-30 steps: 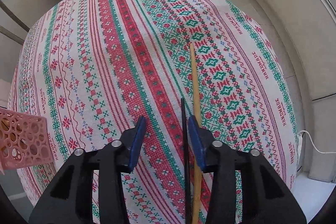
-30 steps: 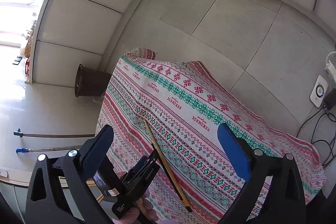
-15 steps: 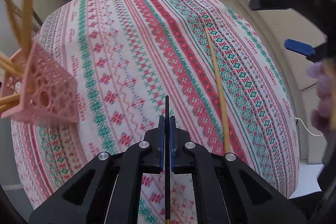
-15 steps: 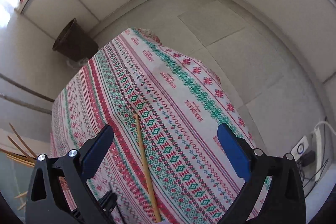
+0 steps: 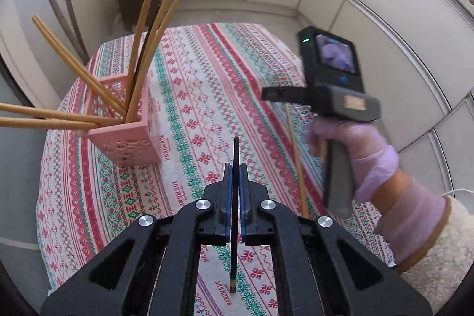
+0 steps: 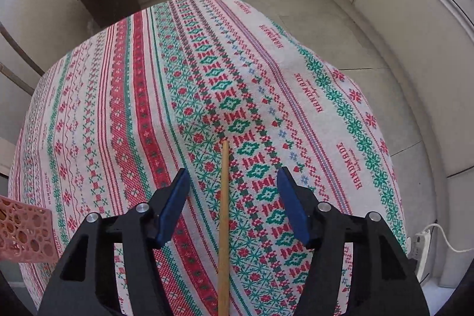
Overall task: Organize utensils
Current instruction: 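Close the right gripper on a chopstick from the pile while the left gripper holds its chopstick, then carry both held chopsticks up over the pink basket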
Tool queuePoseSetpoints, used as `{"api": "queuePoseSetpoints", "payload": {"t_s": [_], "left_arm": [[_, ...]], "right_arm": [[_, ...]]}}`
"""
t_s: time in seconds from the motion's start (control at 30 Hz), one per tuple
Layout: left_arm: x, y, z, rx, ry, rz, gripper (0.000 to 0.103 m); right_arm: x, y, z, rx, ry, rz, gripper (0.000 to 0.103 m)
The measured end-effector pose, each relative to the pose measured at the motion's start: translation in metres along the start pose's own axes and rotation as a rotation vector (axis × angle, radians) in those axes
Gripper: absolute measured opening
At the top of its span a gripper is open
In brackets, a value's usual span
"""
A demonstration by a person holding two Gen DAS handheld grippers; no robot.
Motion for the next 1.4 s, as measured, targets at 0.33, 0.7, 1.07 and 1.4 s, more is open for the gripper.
{"api": "queuePoseSetpoints", "payload": {"t_s": [0.33,0.7,1.07,1.4], "left_arm": [[-0.006,0.021,0.003,-0.043,-0.027,0.007,0.003],[0.005,0.058,0.009,-0.130,0.025,-0.043,0.003],[0.013,0.121,0.041,-0.280,0.093,-0.078,0.004],[0.041,0.198,0.104,-0.504,0.148,-0.011,0.004]], "right_arm": [[0.010,0.014,-0.013,-0.029,0.068,0.079,0.006],[-0.005,0.129,-0.033,-0.157,0.095,0.184,0.006],[-0.022,0.256,-0.014,-0.350,0.043,0.353,0.006],[-0.013,0.335,0.024,-0.491,-0.019,0.538,0.006]]}}
Point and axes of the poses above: each gripper's, at about its wrist camera, not at the fingertips, and y roughly against the way its jaws point, x to its left, z to its top, the point moved 4 cm from there along -y, roughly the way its jaws point, and after that the axes turned 9 degrees about -x, right-handed, at the moved point
